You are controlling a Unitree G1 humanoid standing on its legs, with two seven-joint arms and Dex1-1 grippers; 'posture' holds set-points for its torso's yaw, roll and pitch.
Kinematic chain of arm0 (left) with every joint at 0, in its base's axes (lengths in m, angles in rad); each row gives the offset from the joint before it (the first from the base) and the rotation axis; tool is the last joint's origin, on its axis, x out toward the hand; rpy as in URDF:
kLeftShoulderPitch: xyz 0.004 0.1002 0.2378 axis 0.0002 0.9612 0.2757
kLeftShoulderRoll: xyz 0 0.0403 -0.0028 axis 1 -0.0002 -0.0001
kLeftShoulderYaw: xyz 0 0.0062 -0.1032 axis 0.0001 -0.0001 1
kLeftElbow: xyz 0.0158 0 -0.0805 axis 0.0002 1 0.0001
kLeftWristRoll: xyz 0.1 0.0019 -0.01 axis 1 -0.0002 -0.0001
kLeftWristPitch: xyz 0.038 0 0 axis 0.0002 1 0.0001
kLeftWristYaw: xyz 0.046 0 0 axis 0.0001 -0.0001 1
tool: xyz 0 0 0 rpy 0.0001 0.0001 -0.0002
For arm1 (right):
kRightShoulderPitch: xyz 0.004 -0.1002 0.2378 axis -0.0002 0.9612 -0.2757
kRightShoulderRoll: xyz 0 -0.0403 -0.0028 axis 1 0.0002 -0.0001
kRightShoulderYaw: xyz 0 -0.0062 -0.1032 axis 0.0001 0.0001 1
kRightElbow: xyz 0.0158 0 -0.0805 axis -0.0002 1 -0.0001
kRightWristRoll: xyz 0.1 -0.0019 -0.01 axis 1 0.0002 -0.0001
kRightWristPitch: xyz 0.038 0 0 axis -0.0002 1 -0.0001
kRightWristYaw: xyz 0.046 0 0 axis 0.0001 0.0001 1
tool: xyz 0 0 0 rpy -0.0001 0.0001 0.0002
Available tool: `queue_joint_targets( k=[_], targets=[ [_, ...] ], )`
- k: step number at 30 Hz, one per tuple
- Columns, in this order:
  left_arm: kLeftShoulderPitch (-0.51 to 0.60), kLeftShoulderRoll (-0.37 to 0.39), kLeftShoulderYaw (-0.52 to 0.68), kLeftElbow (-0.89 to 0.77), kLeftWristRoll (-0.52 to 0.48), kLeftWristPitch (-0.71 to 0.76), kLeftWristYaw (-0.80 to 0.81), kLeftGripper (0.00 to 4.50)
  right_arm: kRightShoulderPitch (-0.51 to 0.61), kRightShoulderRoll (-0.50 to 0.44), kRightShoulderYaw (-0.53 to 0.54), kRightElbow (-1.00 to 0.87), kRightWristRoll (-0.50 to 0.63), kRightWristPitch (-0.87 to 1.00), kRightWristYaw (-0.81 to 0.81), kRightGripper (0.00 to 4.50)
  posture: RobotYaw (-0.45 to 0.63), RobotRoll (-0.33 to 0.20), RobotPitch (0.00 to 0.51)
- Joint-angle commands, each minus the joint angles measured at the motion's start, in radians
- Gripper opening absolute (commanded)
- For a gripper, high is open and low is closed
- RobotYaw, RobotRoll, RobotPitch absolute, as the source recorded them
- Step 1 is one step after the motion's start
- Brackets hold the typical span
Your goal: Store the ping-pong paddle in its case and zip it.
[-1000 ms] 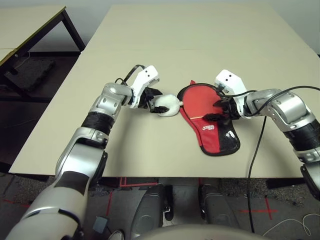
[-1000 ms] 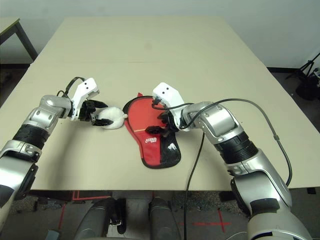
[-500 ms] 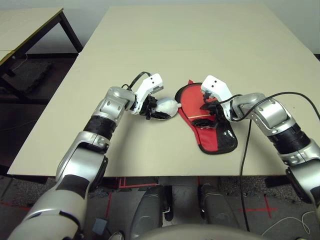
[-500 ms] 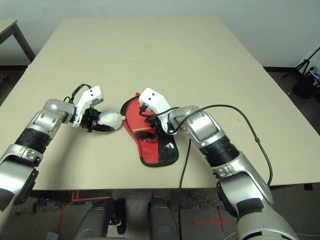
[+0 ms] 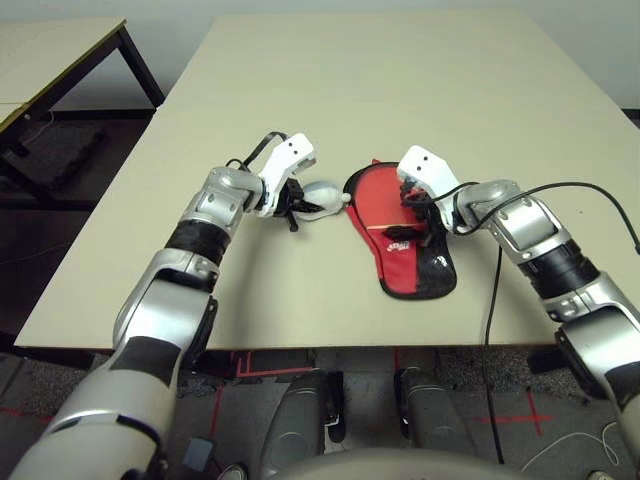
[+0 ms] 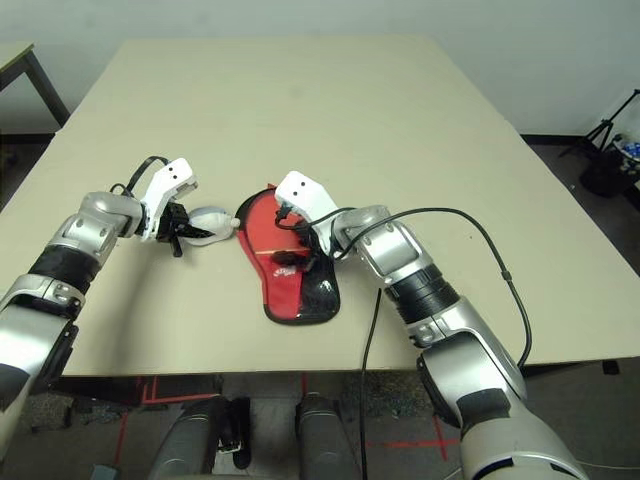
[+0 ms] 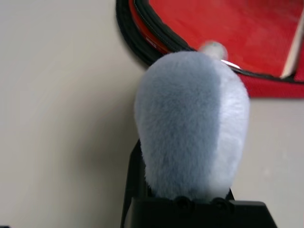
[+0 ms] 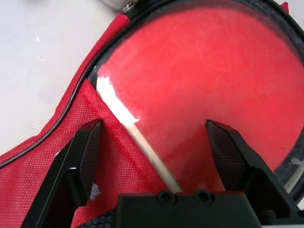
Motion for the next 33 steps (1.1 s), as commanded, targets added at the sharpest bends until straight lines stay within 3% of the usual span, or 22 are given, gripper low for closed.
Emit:
queue_joint_targets(
  k=[1,6,15,22,33],
  targets=[
    [-0.017,-0.014,0.018,0.031,0.015,0.002,0.029,0.41,0.021,0.016,0.039,0.028,-0.04,-0.001,0.017,4.5,0.0,0.0,0.136],
    [-0.022,-0.043,0.047,0.059,0.0,0.03,0.07,0.41,0.035,0.028,0.054,0.034,-0.081,-0.022,0.037,4.5,0.0,0.0,0.144],
    [-0.088,-0.098,0.103,0.208,0.017,0.033,0.282,0.41,0.073,0.035,0.082,0.038,-0.134,-0.027,0.091,4.5,0.0,0.0,0.154],
    [-0.151,-0.148,0.136,0.314,0.021,-0.06,0.431,0.39,0.092,0.035,0.077,0.047,-0.161,-0.029,0.107,4.5,0.0,0.0,0.165],
    [-0.244,-0.3,0.167,0.424,0.055,-0.2,0.646,0.39,0.103,0.05,0.071,0.055,-0.176,-0.027,0.11,4.5,-0.03,0.0,0.178]
  ],
)
